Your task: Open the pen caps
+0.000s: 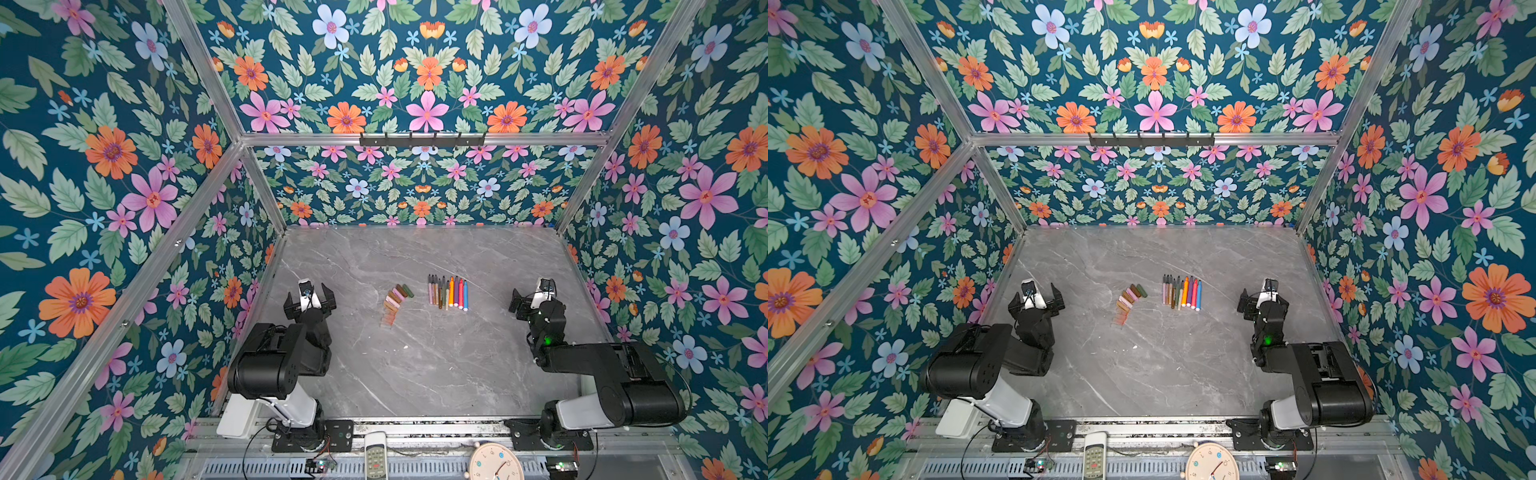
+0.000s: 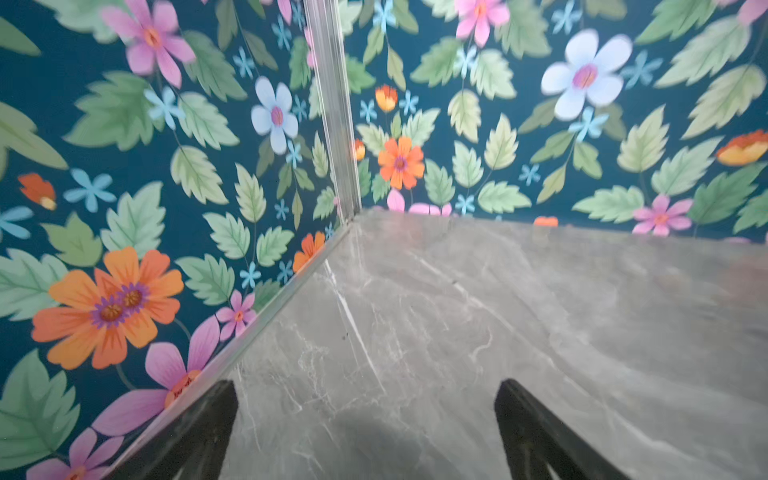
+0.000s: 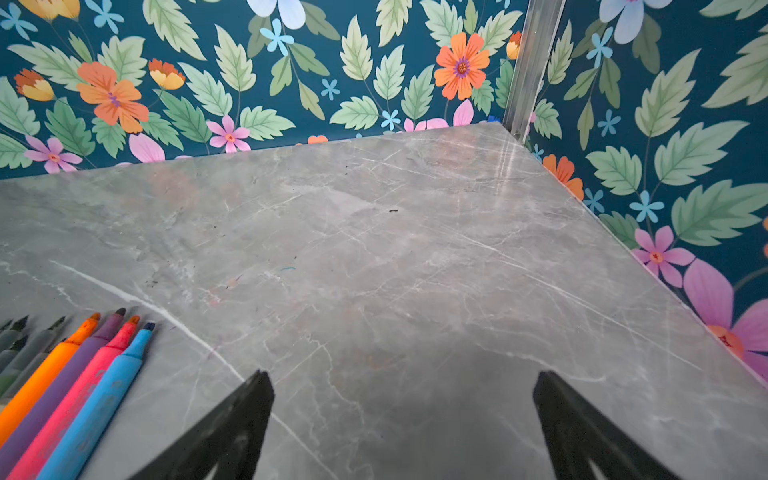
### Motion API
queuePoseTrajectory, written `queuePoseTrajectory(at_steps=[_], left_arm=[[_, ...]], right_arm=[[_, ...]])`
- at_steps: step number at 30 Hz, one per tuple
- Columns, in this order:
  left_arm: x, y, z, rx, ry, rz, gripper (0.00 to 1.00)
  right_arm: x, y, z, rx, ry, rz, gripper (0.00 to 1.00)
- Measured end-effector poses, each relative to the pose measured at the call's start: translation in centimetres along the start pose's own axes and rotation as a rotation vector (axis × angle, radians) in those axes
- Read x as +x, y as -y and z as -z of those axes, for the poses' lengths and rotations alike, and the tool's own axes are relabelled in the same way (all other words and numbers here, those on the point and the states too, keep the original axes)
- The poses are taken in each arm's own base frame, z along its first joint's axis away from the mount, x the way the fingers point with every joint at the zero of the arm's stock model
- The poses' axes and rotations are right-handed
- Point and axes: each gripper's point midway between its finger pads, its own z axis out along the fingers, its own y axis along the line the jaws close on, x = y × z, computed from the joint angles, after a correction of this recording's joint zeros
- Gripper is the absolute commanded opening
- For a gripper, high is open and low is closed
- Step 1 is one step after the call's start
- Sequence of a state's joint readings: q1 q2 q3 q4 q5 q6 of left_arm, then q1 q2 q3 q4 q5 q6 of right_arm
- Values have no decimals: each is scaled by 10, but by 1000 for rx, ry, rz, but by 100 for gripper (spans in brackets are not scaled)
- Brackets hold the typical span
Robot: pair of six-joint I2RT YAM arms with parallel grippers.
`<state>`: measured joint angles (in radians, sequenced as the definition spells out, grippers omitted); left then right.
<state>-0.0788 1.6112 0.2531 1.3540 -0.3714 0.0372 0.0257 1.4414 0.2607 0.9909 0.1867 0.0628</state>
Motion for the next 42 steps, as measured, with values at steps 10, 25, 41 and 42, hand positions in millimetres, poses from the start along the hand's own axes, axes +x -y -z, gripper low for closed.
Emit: queuePoseTrajectory(at_steps=[10, 25, 41, 42], left_arm=[[14, 9, -5, 67, -61, 34, 100], [-3, 23, -9, 187, -7, 34, 100], [16, 27, -7, 214, -79, 16, 100], [16, 27, -7, 214, -79, 16, 100]], right_arm=[[1, -3, -5, -14, -31, 11, 99], [-17, -4, -8, -128, 18, -3, 99], [5, -14, -8, -187, -88, -20, 99], [6, -15, -8, -189, -90, -19, 99]])
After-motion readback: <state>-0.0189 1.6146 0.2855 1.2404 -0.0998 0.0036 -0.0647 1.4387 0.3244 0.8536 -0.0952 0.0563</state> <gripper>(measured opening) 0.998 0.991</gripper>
